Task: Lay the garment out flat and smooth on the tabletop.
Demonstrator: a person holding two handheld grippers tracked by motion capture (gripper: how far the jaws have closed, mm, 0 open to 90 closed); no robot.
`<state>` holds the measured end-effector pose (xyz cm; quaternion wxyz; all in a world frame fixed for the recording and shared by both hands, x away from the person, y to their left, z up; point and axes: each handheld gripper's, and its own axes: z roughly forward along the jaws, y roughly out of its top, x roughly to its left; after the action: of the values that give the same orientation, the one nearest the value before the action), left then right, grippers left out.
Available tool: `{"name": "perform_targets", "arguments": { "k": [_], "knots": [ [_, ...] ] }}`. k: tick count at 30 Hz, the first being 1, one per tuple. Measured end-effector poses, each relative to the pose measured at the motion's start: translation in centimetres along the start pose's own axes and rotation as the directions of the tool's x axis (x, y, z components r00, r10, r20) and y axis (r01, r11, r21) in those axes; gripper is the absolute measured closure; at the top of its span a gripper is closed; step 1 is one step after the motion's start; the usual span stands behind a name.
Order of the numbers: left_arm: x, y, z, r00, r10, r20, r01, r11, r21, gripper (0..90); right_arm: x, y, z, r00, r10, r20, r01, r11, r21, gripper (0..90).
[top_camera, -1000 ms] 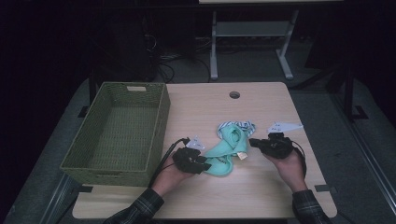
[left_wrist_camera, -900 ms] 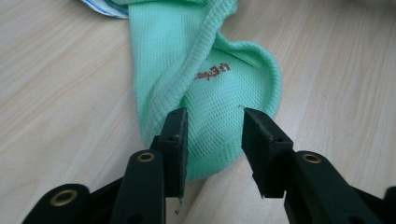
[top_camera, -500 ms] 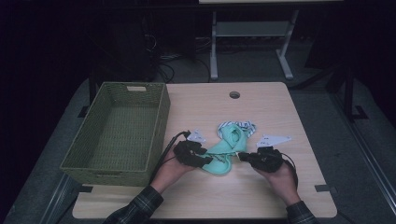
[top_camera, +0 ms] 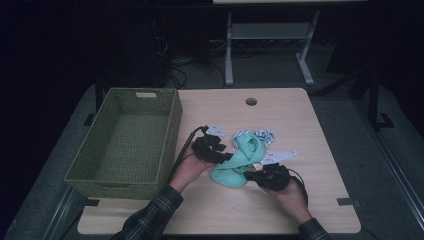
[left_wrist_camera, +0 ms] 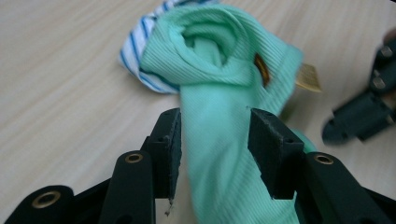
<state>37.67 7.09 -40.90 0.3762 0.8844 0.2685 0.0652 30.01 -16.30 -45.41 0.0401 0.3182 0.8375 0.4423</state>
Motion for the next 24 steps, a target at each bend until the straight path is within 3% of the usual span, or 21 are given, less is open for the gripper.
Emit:
{"name": "perform_targets", "arguments": {
  "k": [5,6,11,12,16,24],
  "knots": [
    [0.7,0.9,0.6,0.9999,-0.015,-0.009,0.014,0.9998,-0.016,53.8,0.3,-0.1,0.7,0.9999,-0.005,-0.015,0.005,1.0,0.009,89.9],
    [1.1,1.4,1.2,0.9999,0.004,-0.017,-0.004,1.0,-0.004,53.8,0.4,0.0,0.8,0.9999,-0.006,-0.011,0.006,1.0,0.011,89.9],
    [1.8,2.5,2.6,0.9991,0.015,-0.041,-0.015,0.9999,0.0,53.1,0.3,-0.1,1.4,0.9999,-0.013,0.001,0.013,1.0,0.027,89.9],
    [1.9,2.7,2.9,0.9991,-0.003,-0.042,0.003,1.0,-0.007,52.7,0.3,-0.2,1.5,0.9999,-0.013,-0.001,0.013,0.999,0.032,89.9],
    [2.8,3.6,4.2,0.9993,-0.019,-0.032,0.018,0.9998,-0.011,51.9,0.3,-0.3,2.1,0.9996,-0.027,-0.001,0.027,0.999,0.046,89.9],
    [3.5,4.8,7.2,0.9996,0.005,-0.028,-0.004,0.9998,0.02,51.2,0.1,-0.6,2.6,0.9993,-0.031,0.021,0.029,0.995,0.093,89.9]
  ]
}}
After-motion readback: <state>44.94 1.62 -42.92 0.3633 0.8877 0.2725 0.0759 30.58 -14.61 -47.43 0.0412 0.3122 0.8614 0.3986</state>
